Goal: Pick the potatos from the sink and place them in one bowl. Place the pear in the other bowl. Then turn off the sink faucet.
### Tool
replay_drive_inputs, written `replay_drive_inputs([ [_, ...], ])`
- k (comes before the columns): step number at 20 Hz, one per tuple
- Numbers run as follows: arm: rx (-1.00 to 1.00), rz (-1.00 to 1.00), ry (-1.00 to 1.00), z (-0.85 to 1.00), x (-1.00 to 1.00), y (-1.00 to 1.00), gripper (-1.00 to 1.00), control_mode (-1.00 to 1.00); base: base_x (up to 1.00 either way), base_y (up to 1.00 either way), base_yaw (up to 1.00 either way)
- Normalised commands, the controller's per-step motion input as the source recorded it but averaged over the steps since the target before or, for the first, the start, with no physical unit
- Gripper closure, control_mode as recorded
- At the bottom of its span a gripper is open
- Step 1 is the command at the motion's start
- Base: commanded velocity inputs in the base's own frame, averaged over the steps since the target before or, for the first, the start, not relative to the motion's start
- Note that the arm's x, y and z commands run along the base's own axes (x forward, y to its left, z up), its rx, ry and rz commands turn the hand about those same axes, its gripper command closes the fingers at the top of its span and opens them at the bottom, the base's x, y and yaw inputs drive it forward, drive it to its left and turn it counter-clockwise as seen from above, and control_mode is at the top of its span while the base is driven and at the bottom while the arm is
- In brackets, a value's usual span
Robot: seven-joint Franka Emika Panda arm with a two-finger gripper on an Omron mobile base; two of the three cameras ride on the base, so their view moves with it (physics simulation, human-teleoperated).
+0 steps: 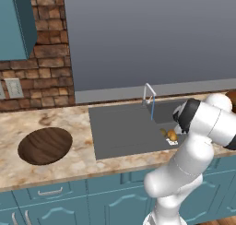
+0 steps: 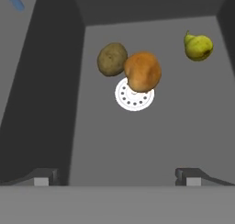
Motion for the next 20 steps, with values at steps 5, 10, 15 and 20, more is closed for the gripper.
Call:
replay_drive_inputs([
  [5, 0.0, 0.0, -0.02, -0.15, 0.15, -0.11, -1.0, -1.0, 0.0, 0.0, 0.0],
  [10, 0.0, 0.0, -0.05, -0.25, 0.16, -0.07, -1.0, -1.0, 0.0, 0.0, 0.0],
  [15, 0.0, 0.0, -0.02, -0.29, 0.28, -0.01, -1.0, -1.0, 0.0, 0.0, 0.0],
  [20, 0.0, 0.01, -0.01, -0.24, 0.24, -0.12, -1.0, -1.0, 0.0, 0.0, 0.0],
])
